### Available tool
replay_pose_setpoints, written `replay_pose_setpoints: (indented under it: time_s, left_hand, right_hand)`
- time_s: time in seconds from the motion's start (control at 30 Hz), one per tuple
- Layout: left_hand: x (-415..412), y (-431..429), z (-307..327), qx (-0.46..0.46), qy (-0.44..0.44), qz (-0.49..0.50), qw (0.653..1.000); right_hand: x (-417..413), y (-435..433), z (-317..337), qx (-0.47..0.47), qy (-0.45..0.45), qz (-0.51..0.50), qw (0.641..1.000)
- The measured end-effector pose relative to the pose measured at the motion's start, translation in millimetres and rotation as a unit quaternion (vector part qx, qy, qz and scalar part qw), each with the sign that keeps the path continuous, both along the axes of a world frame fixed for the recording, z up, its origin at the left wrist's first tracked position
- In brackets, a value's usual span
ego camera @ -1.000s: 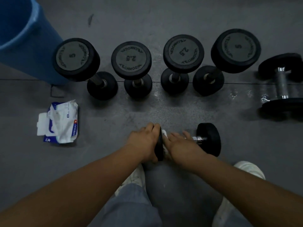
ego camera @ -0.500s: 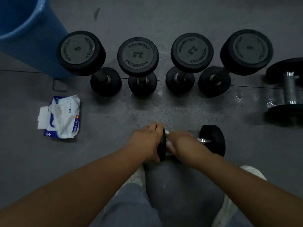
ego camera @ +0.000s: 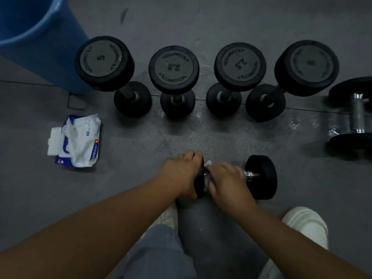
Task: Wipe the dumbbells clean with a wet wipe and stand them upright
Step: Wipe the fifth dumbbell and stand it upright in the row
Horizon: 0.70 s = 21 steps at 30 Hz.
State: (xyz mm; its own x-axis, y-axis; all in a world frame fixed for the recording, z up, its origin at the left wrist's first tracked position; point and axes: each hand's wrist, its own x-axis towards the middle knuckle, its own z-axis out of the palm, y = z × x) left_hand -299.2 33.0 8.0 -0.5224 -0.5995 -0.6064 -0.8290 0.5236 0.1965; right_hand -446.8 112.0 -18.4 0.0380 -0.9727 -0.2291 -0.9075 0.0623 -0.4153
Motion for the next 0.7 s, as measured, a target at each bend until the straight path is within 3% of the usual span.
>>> replay_pose_setpoints:
  time_s: [0.1,0.17,0.23,0.3,0.47,0.6,0.7]
  left_hand:
    - [0,0,2,0.006,-0.005,-0.002,1.000]
    - [-1,0,5,0.007,-0.010,-0.001,1.000]
    - [-1,0,6,0.011,-0.012,0.001,1.000]
    - [0,0,4,0.007,-0.010,0.000,1.000]
    - [1,2,-3,-0.005,0.005,0.003,1.000]
    - [1,-2,-1,0.000,-0.003,-0.006,1.000]
    - [0,-1,0,0.003,-0.008,-0.005,1.000]
  right_hand:
    - [-13,-14,2,0.101,-0.001,0.036,0.994]
    - [-11,-39,1,0.213,0.038,0.095,0.972]
    - [-1,-50,1,0.246,0.084,0.132,0.957]
    - [1,-39,0,0.189,0.086,0.113,0.971]
    - [-12,-10,-5,0.028,-0.022,0.067,0.997]
    - [-16,-17,-6,0.016,-0.055,0.073,0.996]
    - [-20,-32,2,0.048,-0.099,-0.076,0.991]
